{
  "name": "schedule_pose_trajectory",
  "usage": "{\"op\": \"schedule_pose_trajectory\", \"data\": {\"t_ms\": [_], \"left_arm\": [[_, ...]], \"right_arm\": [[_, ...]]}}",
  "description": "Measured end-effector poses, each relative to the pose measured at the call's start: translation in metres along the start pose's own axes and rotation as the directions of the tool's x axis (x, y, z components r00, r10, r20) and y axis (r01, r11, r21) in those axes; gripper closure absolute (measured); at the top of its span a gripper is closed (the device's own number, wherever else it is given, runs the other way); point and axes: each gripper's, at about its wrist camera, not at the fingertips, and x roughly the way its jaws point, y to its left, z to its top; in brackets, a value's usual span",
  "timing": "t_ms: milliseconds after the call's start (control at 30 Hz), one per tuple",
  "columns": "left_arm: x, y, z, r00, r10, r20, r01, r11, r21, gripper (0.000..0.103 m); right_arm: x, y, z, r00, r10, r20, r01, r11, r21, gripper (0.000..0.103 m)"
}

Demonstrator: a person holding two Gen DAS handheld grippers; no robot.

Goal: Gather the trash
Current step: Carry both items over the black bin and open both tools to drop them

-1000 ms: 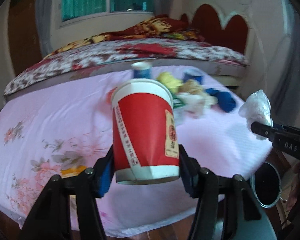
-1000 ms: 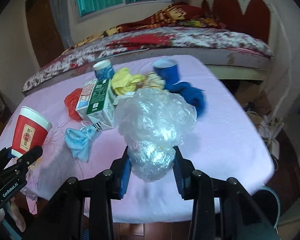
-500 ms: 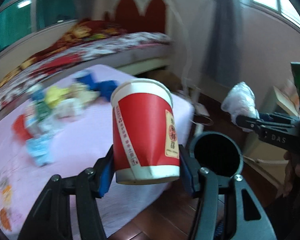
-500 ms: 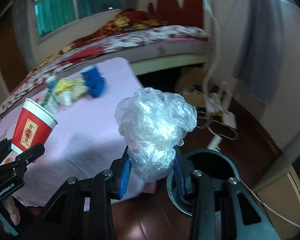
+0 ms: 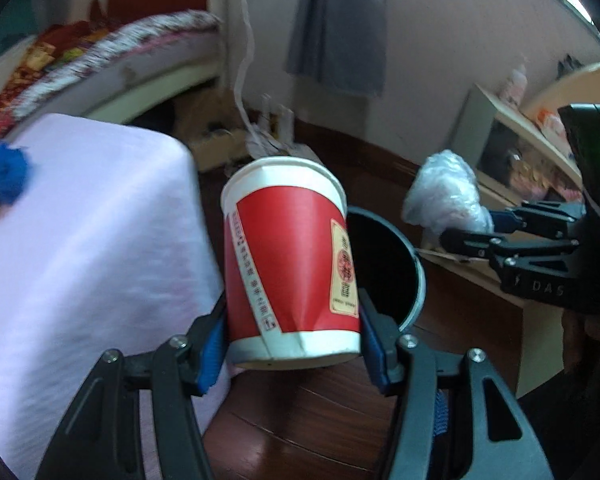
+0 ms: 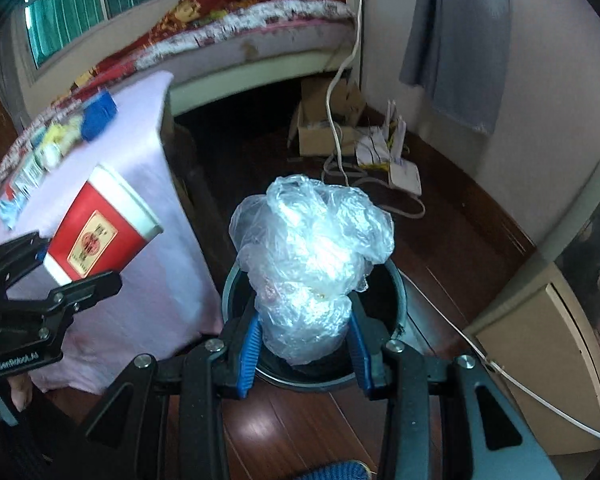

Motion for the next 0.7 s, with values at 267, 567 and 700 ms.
{"op": "schedule_pose_trajectory", "data": {"t_ms": [267,567,700], "left_arm": [[0.064,-0.007,0.005,0.987,-0.092,-0.133,0.095,0.995,0.021,0.044],[0.089,-0.008,0.005,0.982,-0.046,-0.181,0.048,0.999,0.008,0.001],[0.076,-0.001,-0.002,0.985,0.008,-0.172,-0.012,1.000,-0.019,0.001]], "right_arm": [[0.061,-0.016,-0.011,0.992,0.049,-0.119,-0.056,0.997,-0.058,0.061],[0.108,-0.024,-0.015,0.974,0.055,-0.219,-0.082,0.990,-0.115,0.036],[0.114,-0.030,-0.019,0.974,-0.018,-0.227,-0.011,0.992,-0.125,0.007]]}}
